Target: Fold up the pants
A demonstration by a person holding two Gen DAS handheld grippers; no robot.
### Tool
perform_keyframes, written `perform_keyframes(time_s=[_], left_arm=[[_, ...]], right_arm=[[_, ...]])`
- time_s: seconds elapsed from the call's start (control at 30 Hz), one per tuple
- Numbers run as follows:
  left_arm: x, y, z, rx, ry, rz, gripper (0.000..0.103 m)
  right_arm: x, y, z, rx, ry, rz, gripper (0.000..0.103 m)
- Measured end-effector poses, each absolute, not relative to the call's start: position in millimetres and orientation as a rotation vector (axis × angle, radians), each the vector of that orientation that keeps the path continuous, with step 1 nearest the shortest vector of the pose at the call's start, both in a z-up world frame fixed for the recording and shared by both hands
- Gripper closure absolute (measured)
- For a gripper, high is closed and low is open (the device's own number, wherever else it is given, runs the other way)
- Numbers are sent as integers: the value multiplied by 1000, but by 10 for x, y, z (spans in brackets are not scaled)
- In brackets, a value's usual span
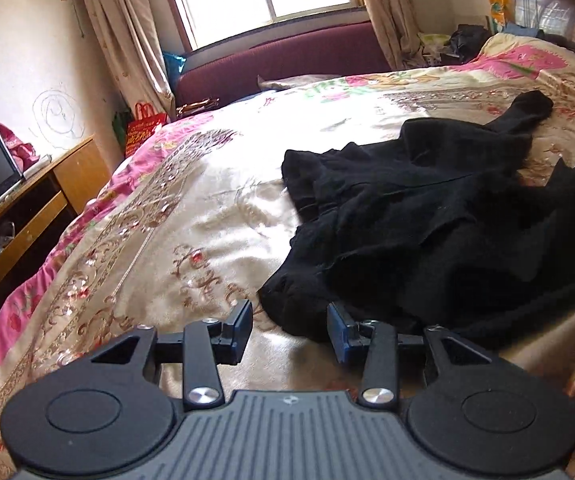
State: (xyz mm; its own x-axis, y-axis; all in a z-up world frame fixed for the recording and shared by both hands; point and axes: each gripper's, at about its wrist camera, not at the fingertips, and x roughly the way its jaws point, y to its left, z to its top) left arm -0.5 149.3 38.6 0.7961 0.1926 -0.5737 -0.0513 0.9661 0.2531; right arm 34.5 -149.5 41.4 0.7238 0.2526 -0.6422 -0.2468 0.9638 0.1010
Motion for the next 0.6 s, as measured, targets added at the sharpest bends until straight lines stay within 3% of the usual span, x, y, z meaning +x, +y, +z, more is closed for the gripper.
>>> perform_keyframes(time_s=[0.27, 0.33, 0.43, 0.53, 0.57, 0.6], left_arm=[[517, 106, 324, 277, 619, -233, 42], [685, -279, 238, 290, 629, -316, 42], [885, -767, 129, 307, 656, -409, 42], [1039, -1106, 38, 338, 677, -457, 42], [1073, -1183, 16, 344, 684, -466, 42], [1098, -1249, -2, 350, 690, -474, 42]], right_arm=[[588, -3800, 169, 286, 688, -388, 60], [717, -4196, 132, 331, 661, -480, 55], [926, -4587, 68, 392, 625, -531, 38], [1110, -4805, -28, 481, 605, -517, 37], [1145, -4882, -73, 521, 602, -512, 50], [1181, -4950, -99, 558, 611, -502, 89]])
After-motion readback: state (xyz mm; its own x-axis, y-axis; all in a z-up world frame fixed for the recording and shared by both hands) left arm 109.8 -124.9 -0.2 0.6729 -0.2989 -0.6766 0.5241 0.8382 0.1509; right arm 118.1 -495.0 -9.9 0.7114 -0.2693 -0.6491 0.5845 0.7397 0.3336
